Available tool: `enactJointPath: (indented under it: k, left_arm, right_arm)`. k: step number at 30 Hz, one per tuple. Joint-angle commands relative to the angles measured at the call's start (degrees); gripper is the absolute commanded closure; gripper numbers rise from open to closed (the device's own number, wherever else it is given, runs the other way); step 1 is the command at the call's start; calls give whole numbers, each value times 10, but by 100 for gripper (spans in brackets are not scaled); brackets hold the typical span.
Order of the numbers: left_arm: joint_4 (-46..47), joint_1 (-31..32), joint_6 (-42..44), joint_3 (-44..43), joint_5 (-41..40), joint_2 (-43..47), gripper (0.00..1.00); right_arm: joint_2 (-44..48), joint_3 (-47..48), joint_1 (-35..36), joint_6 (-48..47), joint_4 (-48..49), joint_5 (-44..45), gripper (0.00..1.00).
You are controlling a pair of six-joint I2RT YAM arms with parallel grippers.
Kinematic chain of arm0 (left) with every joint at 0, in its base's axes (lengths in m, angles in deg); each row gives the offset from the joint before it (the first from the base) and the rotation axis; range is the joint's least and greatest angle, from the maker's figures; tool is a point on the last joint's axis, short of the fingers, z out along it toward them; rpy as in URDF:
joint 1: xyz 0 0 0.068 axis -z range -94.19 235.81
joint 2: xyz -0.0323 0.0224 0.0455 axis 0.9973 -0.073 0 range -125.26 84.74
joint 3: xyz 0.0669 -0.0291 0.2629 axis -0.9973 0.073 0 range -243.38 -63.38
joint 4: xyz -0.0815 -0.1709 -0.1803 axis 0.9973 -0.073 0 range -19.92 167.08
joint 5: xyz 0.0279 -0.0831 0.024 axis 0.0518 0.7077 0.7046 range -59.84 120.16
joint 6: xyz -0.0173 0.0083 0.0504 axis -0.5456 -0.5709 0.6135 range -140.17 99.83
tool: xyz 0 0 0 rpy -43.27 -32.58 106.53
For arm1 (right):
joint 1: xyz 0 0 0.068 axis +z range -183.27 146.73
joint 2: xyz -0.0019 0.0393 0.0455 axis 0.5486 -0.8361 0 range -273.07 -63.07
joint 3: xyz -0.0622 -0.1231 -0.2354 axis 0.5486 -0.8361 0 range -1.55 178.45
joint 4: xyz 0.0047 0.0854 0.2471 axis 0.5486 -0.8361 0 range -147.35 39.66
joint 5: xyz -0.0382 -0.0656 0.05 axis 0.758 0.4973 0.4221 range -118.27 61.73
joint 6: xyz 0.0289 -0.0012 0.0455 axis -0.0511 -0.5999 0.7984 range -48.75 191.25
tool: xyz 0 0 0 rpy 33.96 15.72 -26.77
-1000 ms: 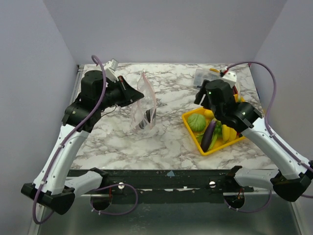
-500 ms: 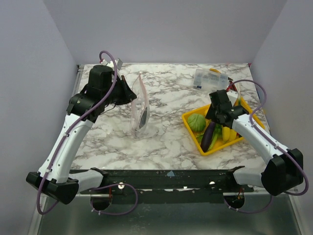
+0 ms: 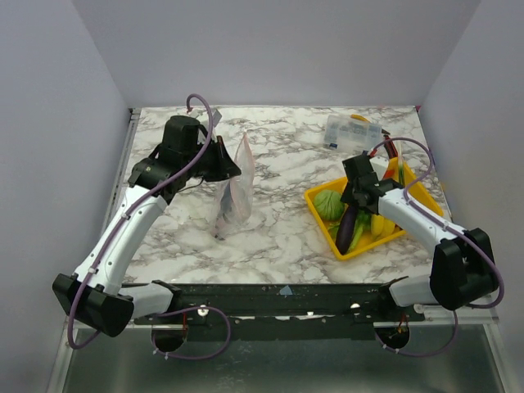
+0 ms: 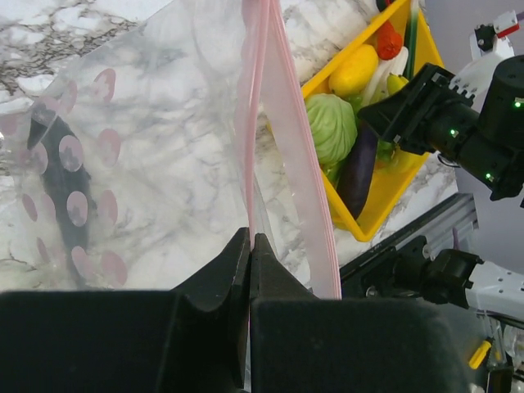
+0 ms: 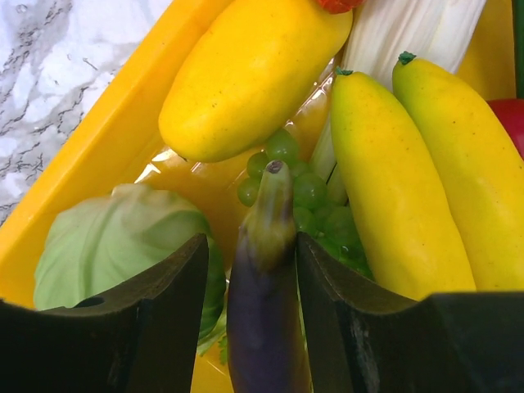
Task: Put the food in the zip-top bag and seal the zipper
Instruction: Pick up the fake vegetable from the bin.
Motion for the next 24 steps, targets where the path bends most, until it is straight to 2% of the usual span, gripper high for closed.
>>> enactJointPath:
  k: [1,4,6,7,9,11,16,19,21,24]
  left_arm:
    - [41,-3,0,19,49,9,100]
    - [44,-3,1,29,50,13,100]
    - [47,-3,2,35,51,17,100]
    - [49,-3,3,38,50,21,100]
    - [54,-3,4,45,48,27,100]
    - [54,-3,5,48,46,30,100]
    - [55,-3,6,53,46,35,100]
    - [58,-3,6,56,46,40,100]
    - [58,-3,5,57,47,40,100]
    - [60,-3,3,58,54,38,100]
  right_arm:
    - [-11,-9,-3,8,15,18,50]
    - [-20,-14,-3,6,21,17,52]
    - [-19,-12,-3,2,19,18,74]
    - [-13,-12,-3,0,18,21,80]
    - [4,-11,-3,-14,21,28,87]
    - [24,0,-3,-24,5,40,100]
    - [103,41,-2,-75,-21,43,100]
    - [153,72,-3,-103,-15,15,100]
    - [178,92,-2,-122,6,-39,100]
    - [210,95,-2,-129,104,-148,100]
